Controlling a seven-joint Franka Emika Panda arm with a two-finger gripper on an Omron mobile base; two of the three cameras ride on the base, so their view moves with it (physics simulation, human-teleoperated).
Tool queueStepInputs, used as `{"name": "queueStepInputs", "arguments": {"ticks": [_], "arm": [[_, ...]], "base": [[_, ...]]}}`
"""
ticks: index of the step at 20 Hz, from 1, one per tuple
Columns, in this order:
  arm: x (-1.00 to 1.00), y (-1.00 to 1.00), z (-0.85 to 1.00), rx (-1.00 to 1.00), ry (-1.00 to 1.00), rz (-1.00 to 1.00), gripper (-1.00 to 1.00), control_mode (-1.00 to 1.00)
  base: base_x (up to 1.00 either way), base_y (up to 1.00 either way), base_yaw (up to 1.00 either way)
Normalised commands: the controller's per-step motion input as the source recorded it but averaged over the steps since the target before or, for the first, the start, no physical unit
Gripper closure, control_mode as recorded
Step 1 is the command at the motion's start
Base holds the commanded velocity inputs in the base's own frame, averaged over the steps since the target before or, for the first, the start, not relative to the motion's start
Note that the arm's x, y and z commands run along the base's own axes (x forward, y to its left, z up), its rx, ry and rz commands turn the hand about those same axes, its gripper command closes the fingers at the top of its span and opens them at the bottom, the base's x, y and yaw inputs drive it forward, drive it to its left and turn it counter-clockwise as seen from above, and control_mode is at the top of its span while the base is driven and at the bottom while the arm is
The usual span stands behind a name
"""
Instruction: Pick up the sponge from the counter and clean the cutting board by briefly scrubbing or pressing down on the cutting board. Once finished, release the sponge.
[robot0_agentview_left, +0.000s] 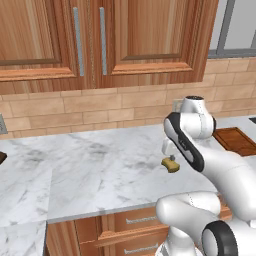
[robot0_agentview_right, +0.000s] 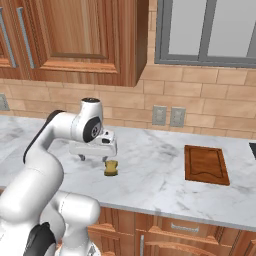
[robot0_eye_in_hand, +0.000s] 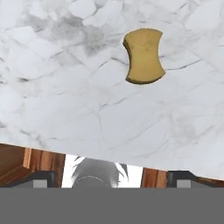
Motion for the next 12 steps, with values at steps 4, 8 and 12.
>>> {"name": "queueStepInputs", "arguments": {"ticks": [4,8,12], "arm": [[0.48,-0.07,-0.19,0.0,0.09,0.0,-1.0,-1.0],[0.39,0.0,-0.27,0.0,0.11,0.0,-1.0,-1.0],[0.29,-0.02,-0.35,0.0,0.11,0.0,-1.0,-1.0]], "base": [[0.0,0.0,0.0],[0.0,0.0,0.0],[0.0,0.0,0.0]]}}
